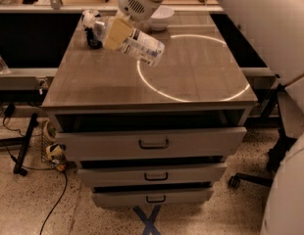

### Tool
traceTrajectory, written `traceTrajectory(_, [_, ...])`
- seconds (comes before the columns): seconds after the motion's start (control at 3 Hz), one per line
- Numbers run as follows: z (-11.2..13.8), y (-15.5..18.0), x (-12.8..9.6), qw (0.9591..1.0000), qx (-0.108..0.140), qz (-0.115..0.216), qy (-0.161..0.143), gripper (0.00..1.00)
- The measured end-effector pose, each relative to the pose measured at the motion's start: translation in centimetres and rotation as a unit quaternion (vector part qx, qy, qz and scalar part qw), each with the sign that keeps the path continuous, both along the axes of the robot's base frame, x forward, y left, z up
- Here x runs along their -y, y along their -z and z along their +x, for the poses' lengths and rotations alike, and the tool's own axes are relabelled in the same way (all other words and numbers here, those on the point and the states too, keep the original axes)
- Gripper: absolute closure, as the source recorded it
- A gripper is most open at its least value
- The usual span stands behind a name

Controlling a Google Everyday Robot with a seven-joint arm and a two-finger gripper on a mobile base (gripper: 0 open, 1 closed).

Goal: Place blue plastic bottle upright

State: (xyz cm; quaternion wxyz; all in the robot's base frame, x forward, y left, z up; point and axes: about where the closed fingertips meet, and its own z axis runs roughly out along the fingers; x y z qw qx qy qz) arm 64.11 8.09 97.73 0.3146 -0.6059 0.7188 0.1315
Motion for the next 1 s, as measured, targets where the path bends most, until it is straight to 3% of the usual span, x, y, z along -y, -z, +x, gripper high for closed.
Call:
traceTrajectory(0.33, [-1.5,-3.8,-1.0,0.986,-0.017,0.142,-0.085,1.0])
traceTrajectory(0.67, [-2.6,-6.5,-0.7,0.9597,-0.014,0.25,-0.127,1.0])
traceTrajectory(1.0, [-3.3,-7.2,-1.2,0.9523,-0.019,0.27,-0.14,1.0])
